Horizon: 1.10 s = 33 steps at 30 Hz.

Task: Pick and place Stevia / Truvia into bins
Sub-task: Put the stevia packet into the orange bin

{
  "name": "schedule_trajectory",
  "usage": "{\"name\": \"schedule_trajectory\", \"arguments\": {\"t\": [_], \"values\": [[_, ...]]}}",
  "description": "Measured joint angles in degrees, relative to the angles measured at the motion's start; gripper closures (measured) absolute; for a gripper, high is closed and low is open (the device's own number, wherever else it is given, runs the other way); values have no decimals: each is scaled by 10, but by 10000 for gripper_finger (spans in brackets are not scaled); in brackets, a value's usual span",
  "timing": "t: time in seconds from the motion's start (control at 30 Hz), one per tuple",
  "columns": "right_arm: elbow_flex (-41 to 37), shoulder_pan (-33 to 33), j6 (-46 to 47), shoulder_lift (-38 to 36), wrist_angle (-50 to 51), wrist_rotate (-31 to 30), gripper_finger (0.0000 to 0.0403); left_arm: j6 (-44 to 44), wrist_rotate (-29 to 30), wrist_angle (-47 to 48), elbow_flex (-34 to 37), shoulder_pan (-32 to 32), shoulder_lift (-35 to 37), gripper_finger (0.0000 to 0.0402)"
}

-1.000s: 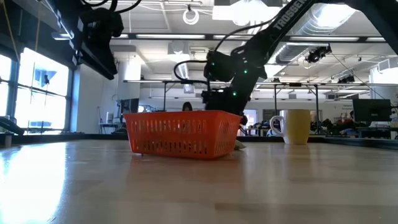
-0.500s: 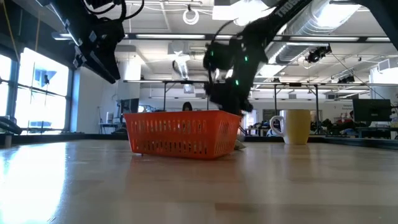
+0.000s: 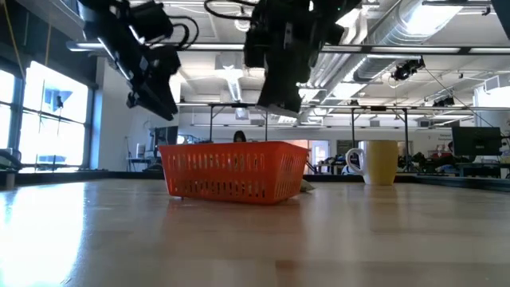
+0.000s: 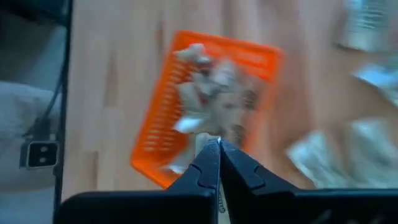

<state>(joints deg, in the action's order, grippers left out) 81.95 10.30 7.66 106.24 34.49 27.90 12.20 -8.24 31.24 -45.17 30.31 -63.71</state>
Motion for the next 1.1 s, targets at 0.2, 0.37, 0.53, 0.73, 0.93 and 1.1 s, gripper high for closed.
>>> {"name": "schedule_trajectory", "arguments": {"t": [0.2,0.37,0.53,0.73,0.93,1.1], "values": [[1,-31,2,44,-93,68,392,-34,-41,-78,0,44,-107,218],[0,-32,51,84,-115,42,326,-30,-79,-75,0,43,-164,218],[4,-47,72,83,-104,3,192,-43,-63,-68,0,25,-177,218],[18,-66,-40,35,-32,-191,71,-192,-16,-81,0,-11,-183,218],[19,-73,-85,-14,17,-303,30,-281,19,-118,0,-14,-222,218],[19,-72,-75,-28,34,-357,38,-320,11,-161,-1,-15,-268,218]]}}
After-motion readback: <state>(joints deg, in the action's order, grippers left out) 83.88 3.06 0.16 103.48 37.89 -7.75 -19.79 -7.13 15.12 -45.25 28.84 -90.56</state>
